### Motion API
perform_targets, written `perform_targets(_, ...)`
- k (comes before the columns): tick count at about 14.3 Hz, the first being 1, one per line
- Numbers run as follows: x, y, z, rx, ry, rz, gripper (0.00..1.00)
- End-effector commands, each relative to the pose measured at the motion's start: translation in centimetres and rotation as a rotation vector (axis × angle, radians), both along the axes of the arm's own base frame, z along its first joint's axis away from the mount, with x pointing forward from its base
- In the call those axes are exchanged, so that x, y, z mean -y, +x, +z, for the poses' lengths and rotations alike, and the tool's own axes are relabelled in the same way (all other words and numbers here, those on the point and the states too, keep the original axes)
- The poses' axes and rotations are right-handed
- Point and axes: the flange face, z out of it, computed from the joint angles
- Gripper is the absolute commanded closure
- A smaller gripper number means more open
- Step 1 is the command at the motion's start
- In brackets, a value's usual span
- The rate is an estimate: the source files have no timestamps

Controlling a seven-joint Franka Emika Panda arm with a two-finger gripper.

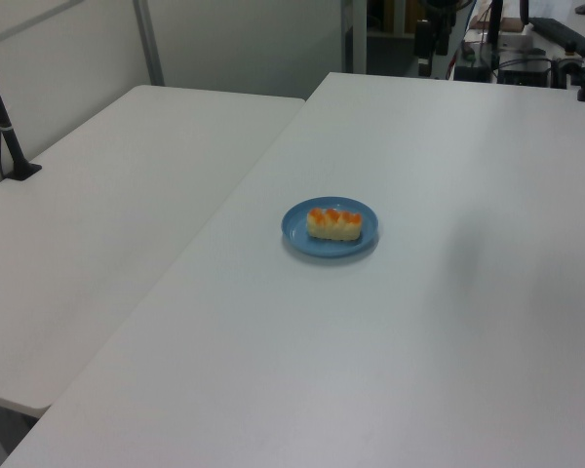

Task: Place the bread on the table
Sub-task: 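Move the gripper down over the bread on the blue plate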

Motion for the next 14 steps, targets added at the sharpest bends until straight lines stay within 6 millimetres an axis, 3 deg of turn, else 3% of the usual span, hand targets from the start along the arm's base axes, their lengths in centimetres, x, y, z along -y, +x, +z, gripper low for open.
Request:
perform_targets(1,-0.6,0.0,-0.7,0.001,0.055,0.019,0.0)
perform_targets(6,-2.1,2.4,-3.2,0.032,0.074,0.04,0.0)
perform_targets(8,-4.5,3.7,-5.1,0.039,0.08,0.076,0.0)
perform_targets(14,-9.0,9.1,-15.3,0.065,0.073,0.135,0.0)
